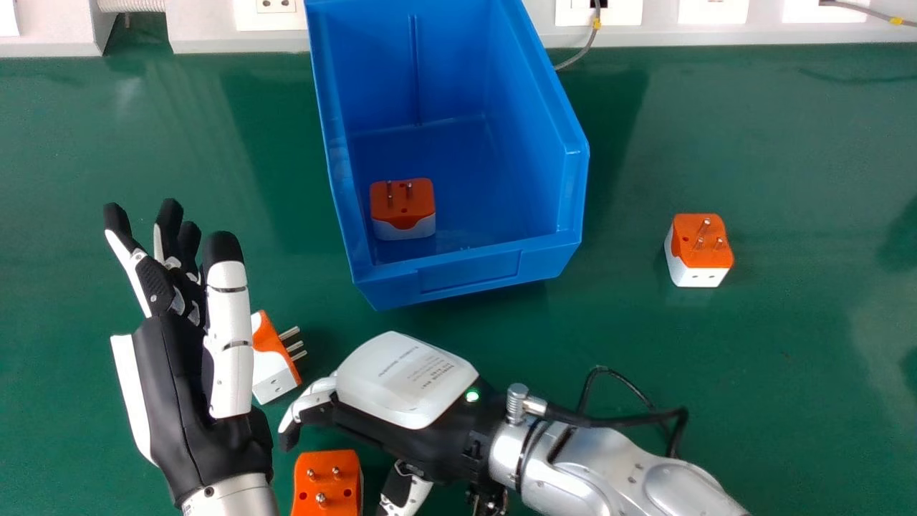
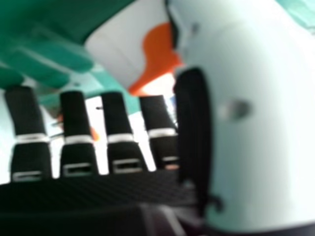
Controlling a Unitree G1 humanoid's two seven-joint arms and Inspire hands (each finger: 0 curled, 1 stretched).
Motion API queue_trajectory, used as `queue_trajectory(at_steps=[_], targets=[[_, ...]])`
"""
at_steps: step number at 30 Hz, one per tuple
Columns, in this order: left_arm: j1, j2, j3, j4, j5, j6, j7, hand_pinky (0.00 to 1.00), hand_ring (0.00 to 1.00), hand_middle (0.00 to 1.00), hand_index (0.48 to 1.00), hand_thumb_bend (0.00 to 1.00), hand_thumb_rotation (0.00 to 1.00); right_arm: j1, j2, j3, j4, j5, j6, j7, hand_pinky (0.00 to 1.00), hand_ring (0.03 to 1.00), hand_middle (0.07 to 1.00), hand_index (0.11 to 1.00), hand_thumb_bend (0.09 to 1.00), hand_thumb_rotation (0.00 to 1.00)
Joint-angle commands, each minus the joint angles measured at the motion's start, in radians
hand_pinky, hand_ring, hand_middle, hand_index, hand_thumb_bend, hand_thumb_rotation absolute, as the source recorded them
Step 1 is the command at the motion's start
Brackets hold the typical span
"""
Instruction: Pick all objects and put in blue box
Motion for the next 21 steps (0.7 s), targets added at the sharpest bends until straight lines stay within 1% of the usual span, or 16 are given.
queue_trajectory(at_steps=[1, 3, 4, 5, 6, 7, 8, 9, 10, 11, 12, 13, 14, 16, 18, 21], targets=[[-0.014, -0.081, 0.001, -0.025, -0.001, -0.005, 0.005, 0.93, 0.97, 0.97, 0.959, 0.55, 0.69, 0.007, 0.016, 0.049, 0.025, -0.023, 0.001, 0.046, 0.59, 0.774, 0.811, 0.714, 0.767, 0.05], [-0.016, -0.085, 0.001, -0.027, -0.001, -0.002, 0.007, 0.93, 0.96, 0.97, 0.956, 0.55, 0.69, 0.002, 0.019, 0.060, 0.030, -0.018, 0.002, 0.058, 0.61, 0.788, 0.823, 0.701, 0.713, 0.01], [-0.017, -0.085, 0.001, -0.027, 0.001, -0.002, 0.008, 0.93, 0.96, 0.97, 0.955, 0.55, 0.68, 0.003, 0.020, 0.062, 0.032, -0.013, 0.001, 0.059, 0.61, 0.789, 0.824, 0.699, 0.695, 0.01], [-0.018, -0.085, 0.001, -0.026, 0.002, -0.002, 0.009, 0.92, 0.96, 0.97, 0.954, 0.55, 0.68, 0.004, 0.020, 0.066, 0.032, -0.013, 0.001, 0.055, 0.61, 0.784, 0.820, 0.686, 0.685, 0.00], [-0.018, -0.084, 0.000, -0.027, 0.001, -0.001, 0.008, 0.92, 0.96, 0.97, 0.953, 0.55, 0.68, 0.007, 0.020, 0.071, 0.035, -0.022, -0.001, 0.031, 0.61, 0.778, 0.816, 0.676, 0.684, 0.00], [-0.018, -0.083, -0.002, -0.028, 0.000, 0.000, 0.007, 0.92, 0.96, 0.97, 0.954, 0.55, 0.68, 0.009, 0.021, 0.075, 0.038, -0.029, -0.002, 0.013, 0.60, 0.764, 0.803, 0.637, 0.650, 0.03], [-0.018, -0.082, -0.003, -0.030, -0.004, 0.003, 0.005, 0.92, 0.96, 0.97, 0.955, 0.55, 0.69, 0.012, 0.022, 0.081, 0.044, -0.039, -0.004, -0.016, 0.60, 0.755, 0.794, 0.608, 0.623, 0.04], [-0.018, -0.082, -0.005, -0.033, -0.008, 0.005, 0.004, 0.93, 0.96, 0.97, 0.960, 0.55, 0.69, 0.016, 0.025, 0.084, 0.053, -0.041, -0.009, -0.046, 0.56, 0.711, 0.745, 0.540, 0.559, 0.09], [-0.018, -0.082, -0.005, -0.034, -0.007, 0.006, 0.005, 0.93, 0.97, 0.97, 0.961, 0.55, 0.69, 0.016, 0.027, 0.086, 0.060, -0.038, -0.010, -0.057, 0.52, 0.675, 0.709, 0.522, 0.542, 0.10], [-0.019, -0.082, -0.005, -0.034, -0.006, 0.007, 0.006, 0.93, 0.97, 0.97, 0.961, 0.56, 0.69, 0.018, 0.032, 0.086, 0.068, -0.031, -0.010, -0.073, 0.51, 0.663, 0.696, 0.516, 0.536, 0.10], [-0.019, -0.082, -0.006, -0.034, -0.005, 0.005, 0.006, 0.93, 0.97, 0.97, 0.961, 0.56, 0.69, 0.019, 0.036, 0.088, 0.079, -0.034, -0.014, -0.106, 0.46, 0.615, 0.654, 0.502, 0.524, 0.11], [-0.018, -0.082, -0.006, -0.034, -0.006, 0.005, 0.005, 0.93, 0.97, 0.97, 0.962, 0.55, 0.69, 0.019, 0.040, 0.090, 0.092, -0.037, -0.022, -0.142, 0.43, 0.566, 0.597, 0.483, 0.523, 0.05], [-0.017, -0.082, -0.007, -0.035, -0.008, 0.005, 0.004, 0.93, 0.97, 0.97, 0.962, 0.55, 0.69, 0.019, 0.044, 0.090, 0.103, -0.032, -0.023, -0.150, 0.43, 0.566, 0.597, 0.483, 0.523, 0.05], [-0.015, -0.080, -0.007, -0.035, -0.009, 0.005, 0.002, 0.93, 0.97, 0.97, 0.963, 0.55, 0.69, 0.016, 0.049, 0.092, 0.119, -0.026, -0.027, -0.168, 0.38, 0.497, 0.539, 0.484, 0.521, 0.02], [-0.015, -0.080, -0.007, -0.033, -0.008, 0.003, 0.002, 0.93, 0.97, 0.97, 0.963, 0.55, 0.69, 0.013, 0.051, 0.094, 0.126, -0.025, -0.030, -0.177, 0.38, 0.497, 0.539, 0.484, 0.521, 0.02], [-0.016, -0.082, -0.005, -0.027, -0.006, -0.004, 0.005, 0.93, 0.97, 0.97, 0.964, 0.55, 0.69, 0.008, 0.051, 0.092, 0.118, -0.004, -0.018, -0.129, 0.37, 0.469, 0.523, 0.490, 0.520, 0.01]])
